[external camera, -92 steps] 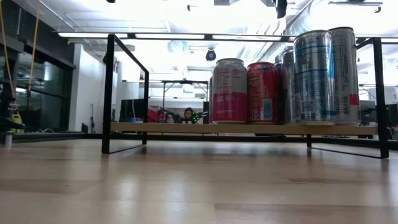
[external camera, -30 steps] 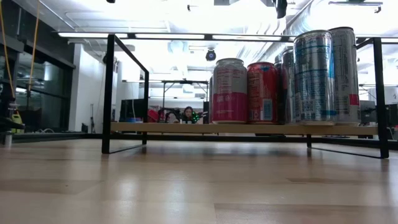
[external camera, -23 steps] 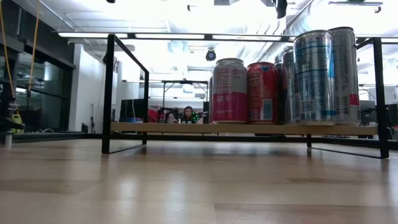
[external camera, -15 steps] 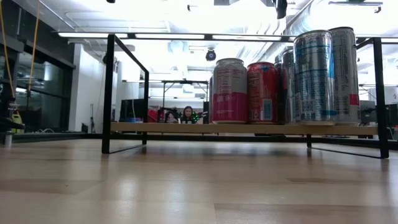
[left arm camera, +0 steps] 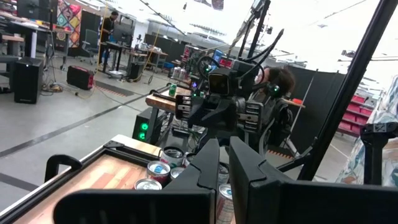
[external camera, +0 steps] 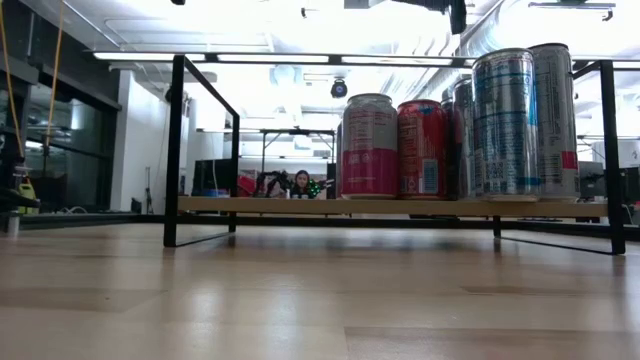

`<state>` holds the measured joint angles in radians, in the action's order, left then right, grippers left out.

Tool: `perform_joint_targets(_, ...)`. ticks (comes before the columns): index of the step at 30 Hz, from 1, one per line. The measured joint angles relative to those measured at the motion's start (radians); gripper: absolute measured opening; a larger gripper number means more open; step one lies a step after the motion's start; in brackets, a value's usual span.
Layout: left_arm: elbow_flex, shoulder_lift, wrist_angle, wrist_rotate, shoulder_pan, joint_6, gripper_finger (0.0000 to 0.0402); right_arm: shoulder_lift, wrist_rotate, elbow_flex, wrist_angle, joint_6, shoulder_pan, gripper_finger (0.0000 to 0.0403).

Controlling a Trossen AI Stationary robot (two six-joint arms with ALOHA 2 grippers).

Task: Place canned beverage on shelf
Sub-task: Return to Home Position

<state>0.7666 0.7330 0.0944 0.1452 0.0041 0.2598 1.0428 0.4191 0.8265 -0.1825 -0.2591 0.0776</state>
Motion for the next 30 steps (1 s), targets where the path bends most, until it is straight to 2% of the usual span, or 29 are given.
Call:
perform_joint_targets(3,0.000,0.000,0.000,0.000,0.000,0.001,0.0000,0.000,0.055,0.000,0.000,-0.015,0.000,0.0165)
perform_joint_targets(8,0.000,0.000,0.000,0.000,0.000,0.001,0.0000,0.000,0.084,0.000,0.001,-0.048,0.000,0.0264)
perform_joint_targets(11,0.000,0.000,0.000,0.000,0.000,0.001,0.0000,0.000,0.097,0.000,0.006,-0.047,0.000,0.0300)
perform_joint_targets(14,0.000,0.000,0.000,0.000,0.000,0.001,0.0000,0.000,0.107,0.000,0.006,-0.047,0.000,0.0314)
perform_joint_targets(24,0.000,0.000,0.000,0.000,0.000,0.000,0.0000,0.000,0.073,0.000,0.007,-0.008,0.000,0.0308)
perform_joint_targets(27,0.000,0.000,0.000,0.000,0.000,0.001,0.0000,0.000,0.070,0.000,0.013,0.005,0.000,0.0263)
perform_joint_targets(30,0.000,0.000,0.000,0.000,0.000,0.001,0.0000,0.000,0.069,0.000,0.021,0.007,0.000,0.0171)
